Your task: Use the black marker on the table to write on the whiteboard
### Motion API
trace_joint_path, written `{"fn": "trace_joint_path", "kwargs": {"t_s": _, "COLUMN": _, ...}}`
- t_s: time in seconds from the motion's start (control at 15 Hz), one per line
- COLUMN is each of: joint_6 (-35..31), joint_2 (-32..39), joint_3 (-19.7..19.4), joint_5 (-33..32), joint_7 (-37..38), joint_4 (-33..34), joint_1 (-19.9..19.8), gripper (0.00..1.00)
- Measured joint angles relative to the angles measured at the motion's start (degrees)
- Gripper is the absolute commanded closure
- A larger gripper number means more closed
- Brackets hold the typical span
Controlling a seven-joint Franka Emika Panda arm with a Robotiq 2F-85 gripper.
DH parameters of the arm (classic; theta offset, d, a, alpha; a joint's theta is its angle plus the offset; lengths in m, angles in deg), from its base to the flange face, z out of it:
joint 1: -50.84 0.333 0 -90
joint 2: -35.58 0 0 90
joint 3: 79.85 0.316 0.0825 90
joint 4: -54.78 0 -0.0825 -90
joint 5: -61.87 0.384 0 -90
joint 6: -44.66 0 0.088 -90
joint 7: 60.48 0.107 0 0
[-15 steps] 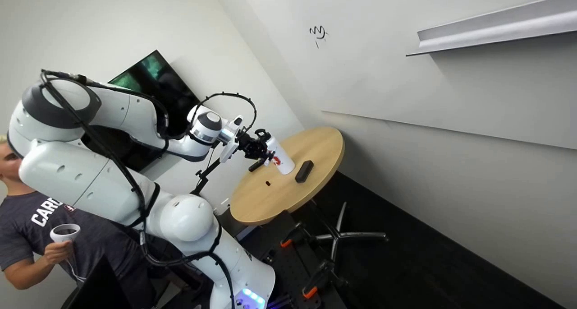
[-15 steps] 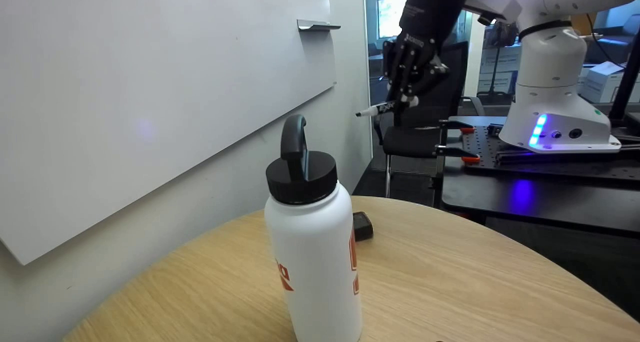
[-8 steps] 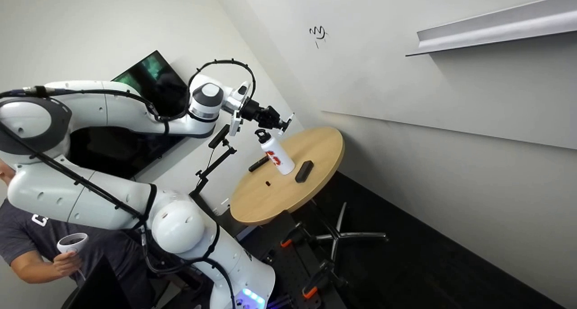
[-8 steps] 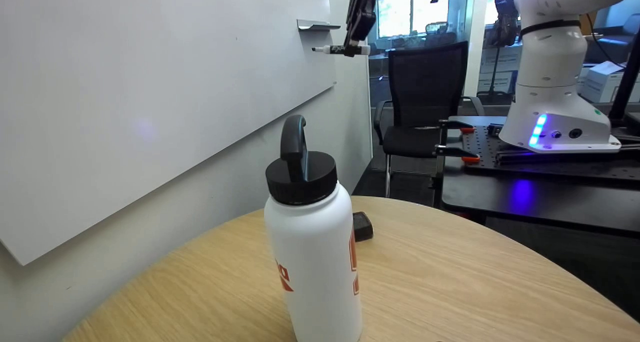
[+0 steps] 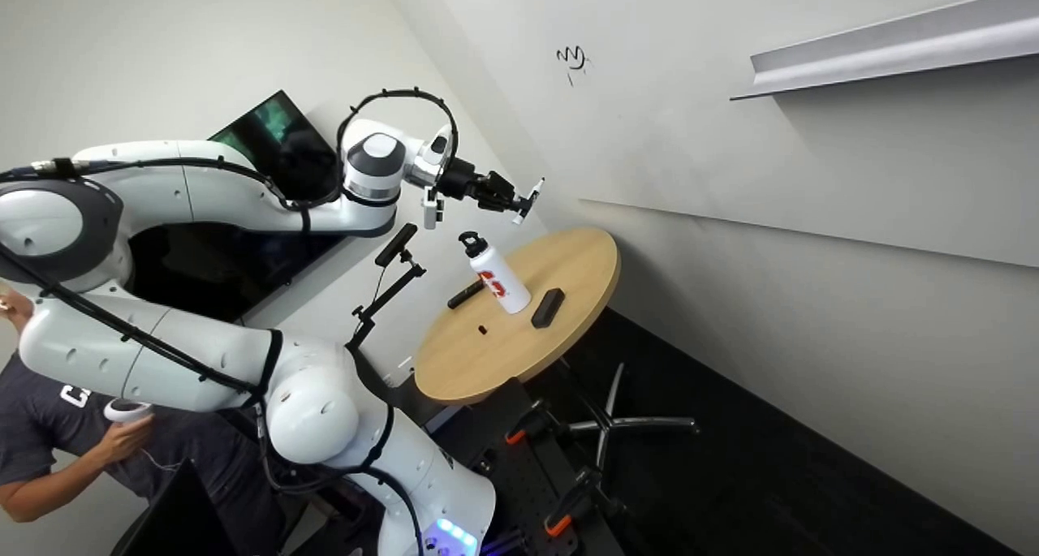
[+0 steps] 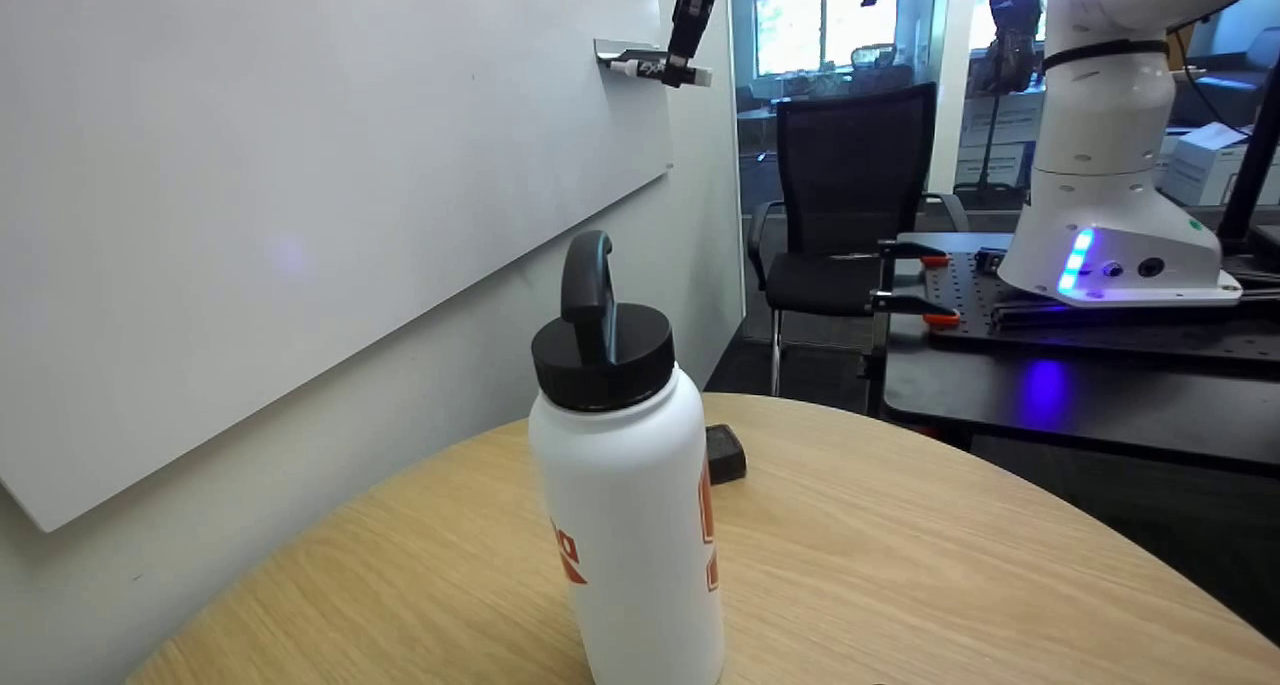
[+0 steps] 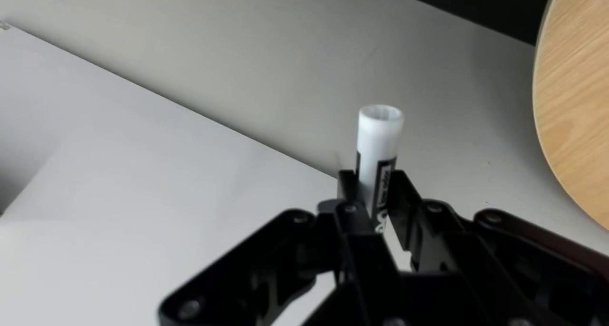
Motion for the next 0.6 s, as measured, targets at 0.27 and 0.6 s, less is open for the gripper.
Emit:
{"fn": "trace_joint_path", "kwargs": {"t_s": 0.27, "joint_6": 0.02, "joint_2": 0.41, "joint_3": 0.06, "joint_5": -0.78, "joint_7": 2.07, "joint_4": 0.66, "joint_1": -2.85, "gripper": 0.95}}
{"fn": "trace_joint_path", "kwargs": {"t_s": 0.6, "joint_6": -1.26, "joint_2": 5.27, "joint_3": -1.72, "joint_5": -3.34, "joint_7": 3.49, "joint_4": 6.05, "joint_1": -10.04, "gripper": 0.95}}
